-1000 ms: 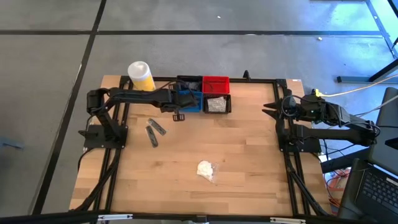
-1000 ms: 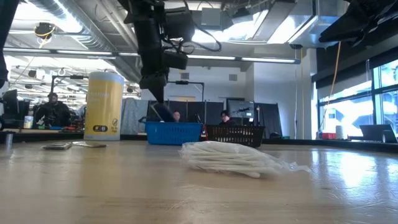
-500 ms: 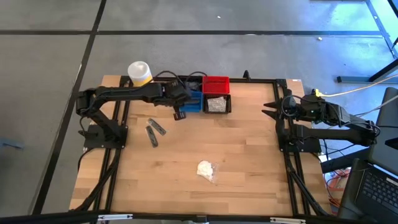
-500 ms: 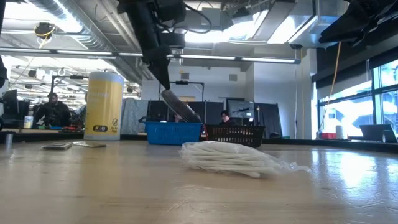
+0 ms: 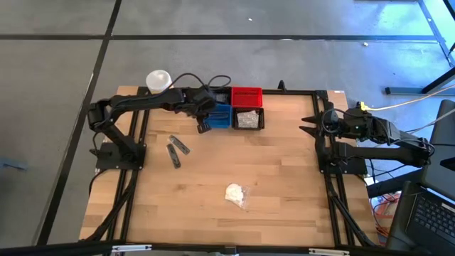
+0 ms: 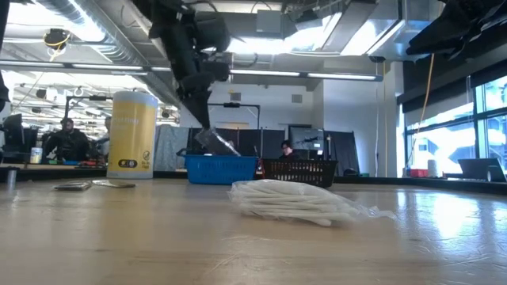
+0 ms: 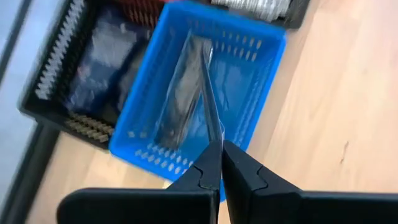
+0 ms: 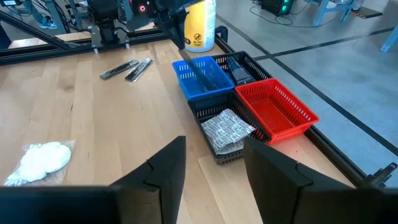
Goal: Pick & Place Travel size toiletries
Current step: Put the bottom comb into the blue bin, then put the right comb into the blue bin
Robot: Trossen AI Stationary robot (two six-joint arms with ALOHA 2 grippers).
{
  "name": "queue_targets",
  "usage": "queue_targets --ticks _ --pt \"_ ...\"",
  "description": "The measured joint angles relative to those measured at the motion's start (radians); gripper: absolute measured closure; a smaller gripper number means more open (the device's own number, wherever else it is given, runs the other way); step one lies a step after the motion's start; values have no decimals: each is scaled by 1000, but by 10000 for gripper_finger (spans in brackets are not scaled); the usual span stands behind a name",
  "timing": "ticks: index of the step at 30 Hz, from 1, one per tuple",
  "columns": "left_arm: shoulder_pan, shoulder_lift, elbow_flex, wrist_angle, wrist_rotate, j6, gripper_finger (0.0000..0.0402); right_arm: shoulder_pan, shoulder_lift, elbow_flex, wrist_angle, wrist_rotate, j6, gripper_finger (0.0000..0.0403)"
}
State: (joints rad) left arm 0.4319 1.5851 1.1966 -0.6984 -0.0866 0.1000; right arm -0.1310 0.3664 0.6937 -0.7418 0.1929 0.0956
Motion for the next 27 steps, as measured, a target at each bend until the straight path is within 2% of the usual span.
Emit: queue_targets --ticks 13,22,27 --pt "12 1 -81 114 -12 17 390 0 0 0 0 0 0 227" --pt "29 1 -81 116 -20 23 295 0 0 0 0 0 0 240" --pt "29 -1 -61 48 -52 36 271 0 0 0 0 0 0 250"
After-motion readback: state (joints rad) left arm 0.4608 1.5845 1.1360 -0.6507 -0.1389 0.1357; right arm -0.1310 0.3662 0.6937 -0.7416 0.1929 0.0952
